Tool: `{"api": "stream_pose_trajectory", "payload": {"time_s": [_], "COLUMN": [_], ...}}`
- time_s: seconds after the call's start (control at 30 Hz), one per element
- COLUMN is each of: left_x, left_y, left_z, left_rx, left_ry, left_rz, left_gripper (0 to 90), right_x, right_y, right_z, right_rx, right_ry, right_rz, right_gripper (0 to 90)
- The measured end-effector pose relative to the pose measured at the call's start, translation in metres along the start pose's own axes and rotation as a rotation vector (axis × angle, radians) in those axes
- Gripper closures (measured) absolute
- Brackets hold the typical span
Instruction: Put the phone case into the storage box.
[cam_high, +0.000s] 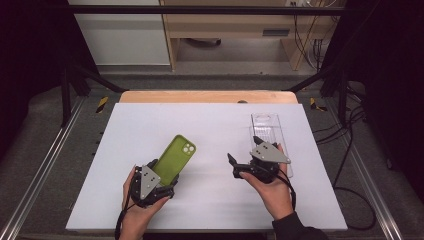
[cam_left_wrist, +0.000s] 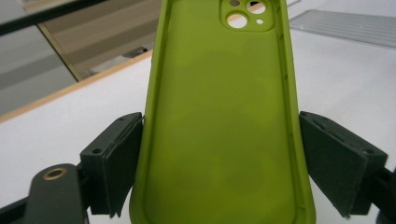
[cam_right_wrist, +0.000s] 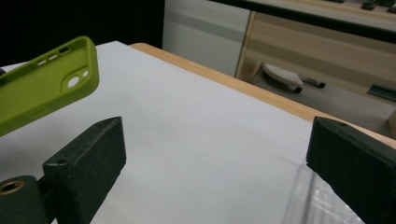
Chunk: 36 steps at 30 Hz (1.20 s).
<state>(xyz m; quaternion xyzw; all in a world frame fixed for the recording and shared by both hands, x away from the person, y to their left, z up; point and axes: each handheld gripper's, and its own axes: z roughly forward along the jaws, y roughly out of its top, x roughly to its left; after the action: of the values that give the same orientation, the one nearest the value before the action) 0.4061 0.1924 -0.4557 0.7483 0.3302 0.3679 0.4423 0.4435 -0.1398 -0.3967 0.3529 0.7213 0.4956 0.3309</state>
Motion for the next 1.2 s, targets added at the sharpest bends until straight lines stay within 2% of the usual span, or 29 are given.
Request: {"api": "stream_pose_trajectory", "payload": {"time_s": [0.2,0.43,0.7,0.9,1.2], "left_x": [-0.001,-0.009,-0.015,-0.016,-0.018], "left_y": [0.003,0.009,0.012,0.013,0.015], "left_z": [-0.003,-0.010,-0.012,-0.014,-0.015], "left_rx": [-0.025,-0.060,-0.075,-0.086,-0.098], "left_ry": [0.026,0.055,0.061,0.065,0.066], "left_rz": [0.003,0.039,0.070,0.073,0.082], "left_gripper": [16.0,16.0,16.0,16.0,16.0], "right_x": [0.013,0.033,0.043,0.046,0.049], "right_y": [0.011,0.022,0.030,0.032,0.036], "right_z": [0.019,0.031,0.036,0.040,0.043], "right_rx": [0.027,0.037,0.022,0.010,-0.007], "right_ry": [0.078,0.157,0.199,0.228,0.268], "right_rz": [0.002,-0.020,0.017,0.056,0.105], "right_gripper": [5.2,6.1,8.5,15.5,21.4]}}
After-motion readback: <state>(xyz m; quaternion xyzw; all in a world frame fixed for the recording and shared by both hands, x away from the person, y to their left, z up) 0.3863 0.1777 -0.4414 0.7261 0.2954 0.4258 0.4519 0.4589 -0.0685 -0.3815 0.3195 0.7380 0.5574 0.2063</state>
